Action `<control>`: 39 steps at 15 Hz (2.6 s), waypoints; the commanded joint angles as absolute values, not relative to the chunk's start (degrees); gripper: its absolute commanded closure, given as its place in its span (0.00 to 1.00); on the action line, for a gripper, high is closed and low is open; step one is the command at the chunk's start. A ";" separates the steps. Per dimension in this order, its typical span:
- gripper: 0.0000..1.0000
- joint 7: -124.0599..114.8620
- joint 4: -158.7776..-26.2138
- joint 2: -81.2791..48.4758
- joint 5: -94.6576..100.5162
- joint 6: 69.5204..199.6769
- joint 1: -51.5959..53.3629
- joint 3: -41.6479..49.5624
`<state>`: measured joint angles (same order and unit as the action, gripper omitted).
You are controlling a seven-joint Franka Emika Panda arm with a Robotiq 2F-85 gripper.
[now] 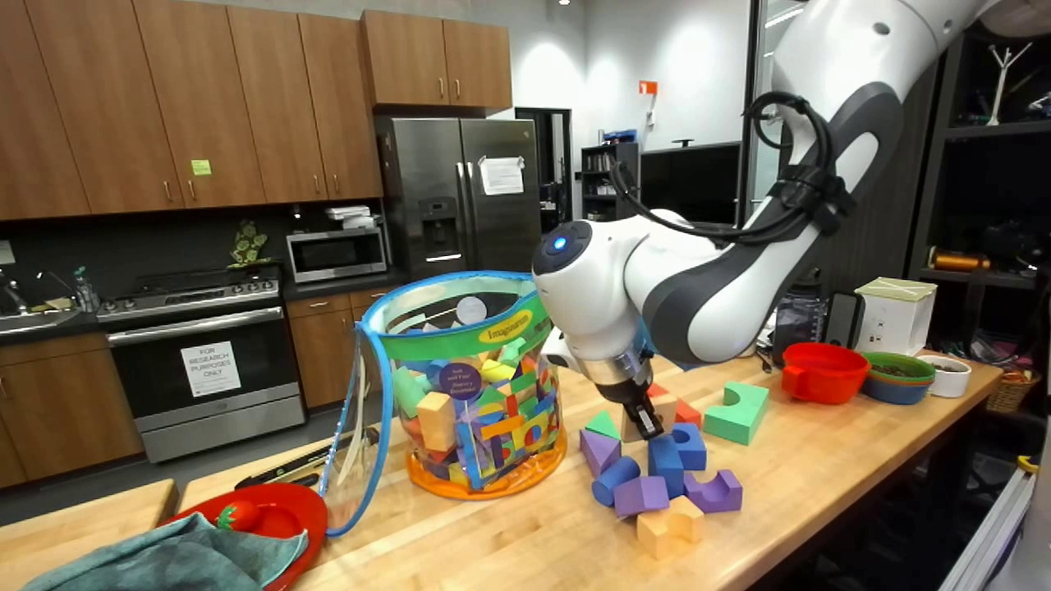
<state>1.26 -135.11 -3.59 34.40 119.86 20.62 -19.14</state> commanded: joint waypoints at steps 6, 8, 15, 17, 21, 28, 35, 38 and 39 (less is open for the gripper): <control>0.95 -3.17 -136.51 -2.24 49.99 115.60 21.51 -19.98; 0.95 -3.81 -136.37 -2.45 51.41 115.00 21.73 -20.31; 0.57 -4.13 -136.66 -2.30 54.84 114.48 21.76 -20.70; 0.51 -4.10 -136.66 -2.32 55.29 114.59 21.73 -20.74; 0.24 -3.60 -136.63 -2.26 54.65 114.80 21.65 -20.82; 0.00 5.66 -133.01 -0.60 51.50 118.39 17.52 -17.25; 0.00 19.14 -123.91 0.66 47.91 117.30 14.53 -14.61; 0.00 21.45 -121.12 0.02 45.76 116.11 14.84 -14.79; 0.00 21.82 -120.29 -0.23 45.06 115.51 14.96 -14.94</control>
